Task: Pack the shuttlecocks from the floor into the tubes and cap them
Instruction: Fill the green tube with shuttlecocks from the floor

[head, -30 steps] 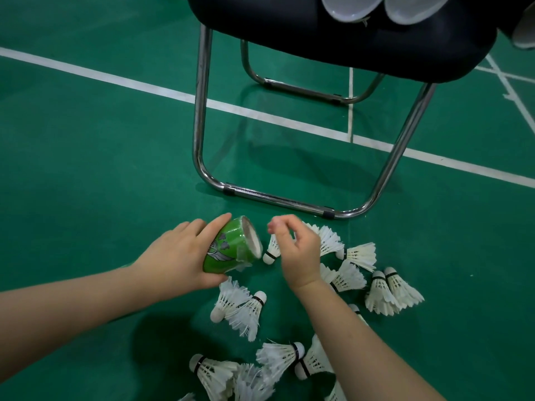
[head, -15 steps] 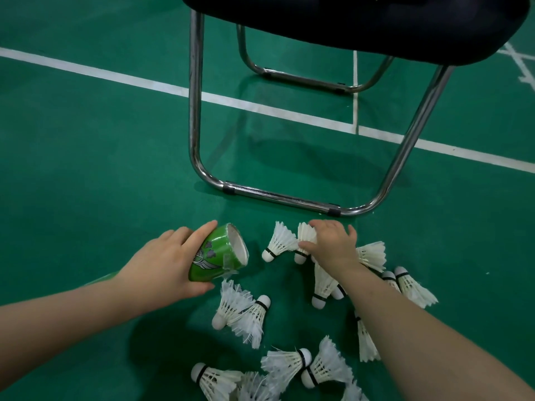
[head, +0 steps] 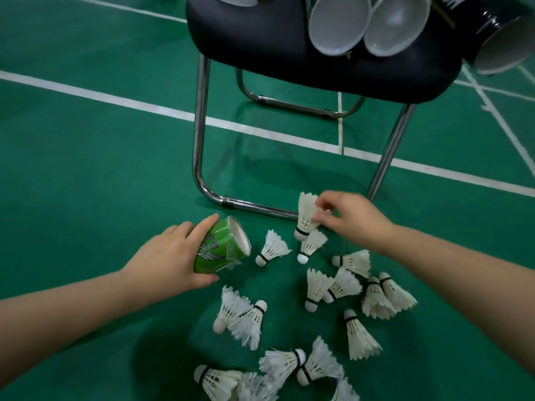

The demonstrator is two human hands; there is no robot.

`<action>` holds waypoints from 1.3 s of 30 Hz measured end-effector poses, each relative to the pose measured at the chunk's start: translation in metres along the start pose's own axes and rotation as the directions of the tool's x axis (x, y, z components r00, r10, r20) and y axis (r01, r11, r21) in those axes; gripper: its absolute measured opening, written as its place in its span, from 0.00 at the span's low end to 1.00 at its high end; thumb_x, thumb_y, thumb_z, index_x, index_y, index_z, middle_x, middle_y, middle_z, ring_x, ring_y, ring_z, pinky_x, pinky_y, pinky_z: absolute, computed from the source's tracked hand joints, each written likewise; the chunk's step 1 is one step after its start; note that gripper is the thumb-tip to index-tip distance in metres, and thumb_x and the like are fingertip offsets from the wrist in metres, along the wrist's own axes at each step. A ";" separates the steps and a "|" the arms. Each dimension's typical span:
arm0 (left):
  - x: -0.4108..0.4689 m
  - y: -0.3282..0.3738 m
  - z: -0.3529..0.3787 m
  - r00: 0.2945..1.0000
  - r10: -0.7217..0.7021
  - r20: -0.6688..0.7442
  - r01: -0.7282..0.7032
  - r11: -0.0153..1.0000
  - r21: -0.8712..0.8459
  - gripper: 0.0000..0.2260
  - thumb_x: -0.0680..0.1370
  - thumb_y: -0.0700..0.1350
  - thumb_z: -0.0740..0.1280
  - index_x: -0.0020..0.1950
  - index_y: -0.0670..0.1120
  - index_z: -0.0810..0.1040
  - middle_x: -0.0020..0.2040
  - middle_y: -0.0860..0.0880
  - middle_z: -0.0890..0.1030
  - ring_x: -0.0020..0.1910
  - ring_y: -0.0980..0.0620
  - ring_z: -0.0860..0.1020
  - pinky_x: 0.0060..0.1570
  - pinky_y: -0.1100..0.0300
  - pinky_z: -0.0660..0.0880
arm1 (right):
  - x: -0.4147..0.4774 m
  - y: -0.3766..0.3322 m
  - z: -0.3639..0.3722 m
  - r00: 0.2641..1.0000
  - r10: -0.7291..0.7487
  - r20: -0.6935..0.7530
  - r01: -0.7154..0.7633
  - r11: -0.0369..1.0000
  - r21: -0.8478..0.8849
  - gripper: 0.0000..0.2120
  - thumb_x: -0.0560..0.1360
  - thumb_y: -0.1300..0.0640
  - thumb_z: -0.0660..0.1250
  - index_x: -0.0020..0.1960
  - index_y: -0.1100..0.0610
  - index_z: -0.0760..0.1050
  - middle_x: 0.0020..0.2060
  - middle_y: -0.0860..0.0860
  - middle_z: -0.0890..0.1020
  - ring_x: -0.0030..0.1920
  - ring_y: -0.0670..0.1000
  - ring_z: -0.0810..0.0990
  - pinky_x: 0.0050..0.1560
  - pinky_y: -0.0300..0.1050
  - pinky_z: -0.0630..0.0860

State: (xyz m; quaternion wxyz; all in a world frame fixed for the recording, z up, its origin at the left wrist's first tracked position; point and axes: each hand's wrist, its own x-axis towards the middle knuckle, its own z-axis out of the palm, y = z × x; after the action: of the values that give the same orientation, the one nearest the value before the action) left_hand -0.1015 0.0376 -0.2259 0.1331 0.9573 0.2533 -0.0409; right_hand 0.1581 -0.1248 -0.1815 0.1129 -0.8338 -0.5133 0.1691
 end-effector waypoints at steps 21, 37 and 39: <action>0.016 0.159 -0.021 0.982 0.190 -0.010 -0.190 0.981 -0.041 0.45 0.65 0.66 0.68 0.73 0.64 0.43 0.59 0.56 0.70 0.56 0.55 0.70 0.52 0.61 0.72 | -0.113 0.002 0.017 0.996 -0.044 -0.077 0.088 0.614 0.784 0.15 0.72 0.45 0.60 0.41 0.56 0.76 0.34 0.47 0.79 0.37 0.46 0.77 0.40 0.46 0.75; 0.038 0.165 0.016 0.995 0.103 -0.017 -0.104 0.991 -0.079 0.45 0.65 0.62 0.72 0.73 0.64 0.47 0.55 0.53 0.71 0.54 0.50 0.71 0.53 0.55 0.72 | -0.114 0.078 0.054 0.929 0.269 -0.255 -0.053 0.776 0.628 0.15 0.71 0.45 0.69 0.56 0.45 0.73 0.49 0.36 0.76 0.54 0.39 0.73 0.61 0.44 0.71; 0.038 0.161 0.022 0.997 0.077 0.009 -0.076 0.994 -0.076 0.45 0.65 0.62 0.71 0.73 0.64 0.46 0.55 0.53 0.71 0.54 0.51 0.71 0.54 0.56 0.72 | -0.112 0.112 0.072 0.928 0.329 -0.175 -0.218 0.860 0.462 0.26 0.70 0.41 0.68 0.66 0.45 0.68 0.61 0.40 0.73 0.64 0.43 0.68 0.68 0.49 0.65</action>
State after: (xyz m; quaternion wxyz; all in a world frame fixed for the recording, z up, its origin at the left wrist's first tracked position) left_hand 0.0111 -0.0848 -0.2145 0.1723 0.9603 0.2172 -0.0319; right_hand 0.1747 -0.2739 -0.2697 0.3337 -0.8667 -0.3197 0.1879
